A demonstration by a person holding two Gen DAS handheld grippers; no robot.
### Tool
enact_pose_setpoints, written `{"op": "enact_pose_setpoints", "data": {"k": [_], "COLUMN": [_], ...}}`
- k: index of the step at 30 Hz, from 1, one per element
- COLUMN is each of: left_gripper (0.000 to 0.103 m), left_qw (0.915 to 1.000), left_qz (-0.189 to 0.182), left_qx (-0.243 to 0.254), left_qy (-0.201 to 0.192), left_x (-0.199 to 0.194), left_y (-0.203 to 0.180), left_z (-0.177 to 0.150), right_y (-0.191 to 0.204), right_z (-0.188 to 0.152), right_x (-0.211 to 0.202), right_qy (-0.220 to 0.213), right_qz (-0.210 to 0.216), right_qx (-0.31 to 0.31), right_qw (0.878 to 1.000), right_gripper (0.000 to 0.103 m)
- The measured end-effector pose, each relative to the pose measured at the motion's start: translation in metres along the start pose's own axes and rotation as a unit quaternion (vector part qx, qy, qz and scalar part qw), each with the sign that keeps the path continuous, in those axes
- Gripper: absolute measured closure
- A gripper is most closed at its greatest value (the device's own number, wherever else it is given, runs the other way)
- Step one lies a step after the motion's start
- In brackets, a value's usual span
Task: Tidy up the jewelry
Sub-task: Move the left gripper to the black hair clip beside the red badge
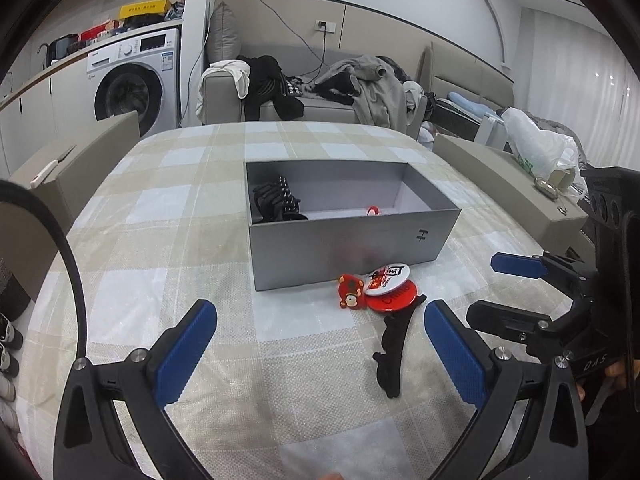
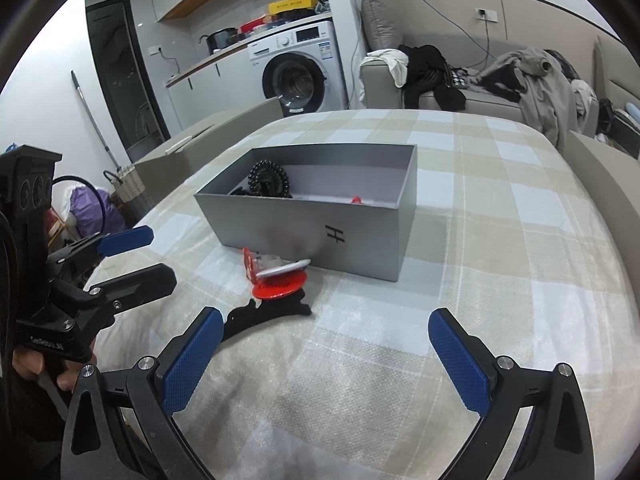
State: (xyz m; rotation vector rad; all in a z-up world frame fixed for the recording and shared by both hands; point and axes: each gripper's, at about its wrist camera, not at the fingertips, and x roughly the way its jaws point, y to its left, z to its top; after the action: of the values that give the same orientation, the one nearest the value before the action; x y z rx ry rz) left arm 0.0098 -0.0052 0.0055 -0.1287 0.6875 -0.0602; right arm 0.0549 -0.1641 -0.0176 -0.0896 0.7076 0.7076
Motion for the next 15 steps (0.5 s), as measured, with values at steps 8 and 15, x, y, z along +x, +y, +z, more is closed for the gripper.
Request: {"op": "enact_pose_setpoints", "data": {"k": [8, 15], "left_gripper": [0.002, 0.002], "left_qw": [0.9996, 0.9982], "left_qz": [-0.004, -0.018], "left_qx": [0.019, 0.03], "left_qy": [0.022, 0.048], "left_x": [0.009, 0.017], "left_y": [-0.009, -0.015], "left_z": [-0.007, -0.013], "right_y": [-0.012, -0.023], "right_z": [0.001, 0.002], "right_x": [-0.001, 0.001], "right_qy": [-0.002, 0.003], "right_qz": [-0.011, -0.002], "right_qx": [0.018, 0.046], "right_qw": [1.0, 0.999], "right_gripper": [0.0, 0.0]}}
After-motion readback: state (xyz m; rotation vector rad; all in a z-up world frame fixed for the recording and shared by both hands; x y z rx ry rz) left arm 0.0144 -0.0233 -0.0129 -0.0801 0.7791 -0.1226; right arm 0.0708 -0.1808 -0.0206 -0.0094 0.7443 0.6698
